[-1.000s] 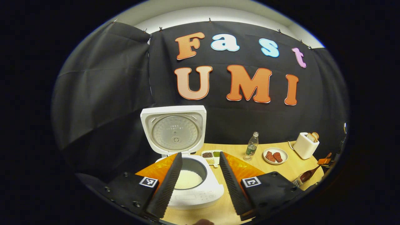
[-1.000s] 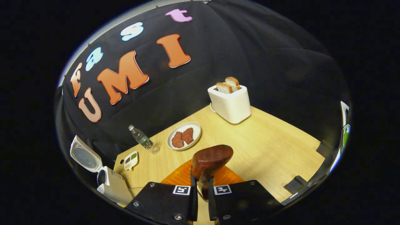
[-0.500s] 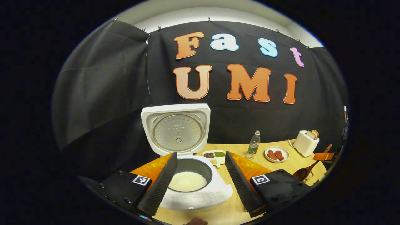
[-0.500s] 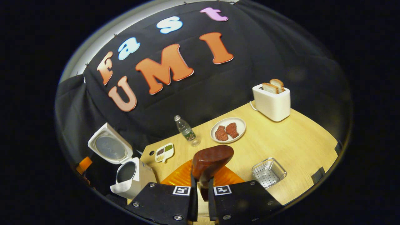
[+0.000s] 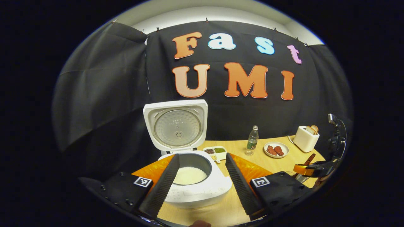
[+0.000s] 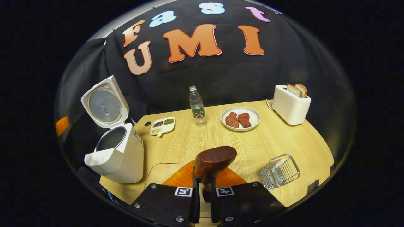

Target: Close the left gripper, press the button to open the rice cooker; take a wooden spoon from the chopstick holder with the right hand, scoop a spoonful of rice and pour it into the rice cooker, then put the wooden spoon back into the chopstick holder.

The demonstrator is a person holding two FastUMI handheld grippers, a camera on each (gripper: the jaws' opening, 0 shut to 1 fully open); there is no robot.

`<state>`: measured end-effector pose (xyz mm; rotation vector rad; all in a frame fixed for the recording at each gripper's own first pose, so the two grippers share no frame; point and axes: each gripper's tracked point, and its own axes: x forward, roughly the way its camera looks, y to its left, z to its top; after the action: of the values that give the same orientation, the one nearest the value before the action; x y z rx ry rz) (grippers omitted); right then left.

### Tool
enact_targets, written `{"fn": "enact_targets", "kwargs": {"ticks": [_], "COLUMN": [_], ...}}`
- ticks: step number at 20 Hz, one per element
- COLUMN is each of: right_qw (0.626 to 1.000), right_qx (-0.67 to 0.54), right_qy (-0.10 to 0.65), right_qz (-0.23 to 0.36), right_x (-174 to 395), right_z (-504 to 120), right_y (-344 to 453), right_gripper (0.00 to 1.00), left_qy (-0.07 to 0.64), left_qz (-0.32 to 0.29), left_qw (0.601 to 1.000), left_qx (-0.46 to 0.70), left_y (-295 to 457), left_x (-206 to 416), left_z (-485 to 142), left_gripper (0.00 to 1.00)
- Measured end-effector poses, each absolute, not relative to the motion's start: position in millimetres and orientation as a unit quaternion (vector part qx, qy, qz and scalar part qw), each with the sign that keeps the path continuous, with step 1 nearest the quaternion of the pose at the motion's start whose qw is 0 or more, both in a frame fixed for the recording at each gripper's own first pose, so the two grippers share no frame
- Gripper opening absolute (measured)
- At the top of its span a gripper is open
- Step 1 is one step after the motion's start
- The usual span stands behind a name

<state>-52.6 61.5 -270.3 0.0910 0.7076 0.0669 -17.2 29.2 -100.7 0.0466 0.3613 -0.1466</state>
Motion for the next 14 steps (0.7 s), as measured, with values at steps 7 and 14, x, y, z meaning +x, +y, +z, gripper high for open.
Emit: {"fn": "enact_targets", "kwargs": {"ticks": [7,14], "right_qw": [0.943,0.944], "right_qx": [-0.04,-0.126], "right_qy": [0.329,0.297], "right_qz": [0.036,0.062], "right_x": [-46,-58], "right_z": [-289,-315], "right_y": [66,89], "right_gripper": [0.13,0.13], "left_qy": [0.193,0.2], "left_qz": [-0.057,-0.058], "left_qw": [0.979,0.978], "left_qx": [0.014,0.015], "left_y": [49,48], "left_x": [-20,-13], "left_z": [-107,-108], "left_gripper": [1.0,1.0]}}
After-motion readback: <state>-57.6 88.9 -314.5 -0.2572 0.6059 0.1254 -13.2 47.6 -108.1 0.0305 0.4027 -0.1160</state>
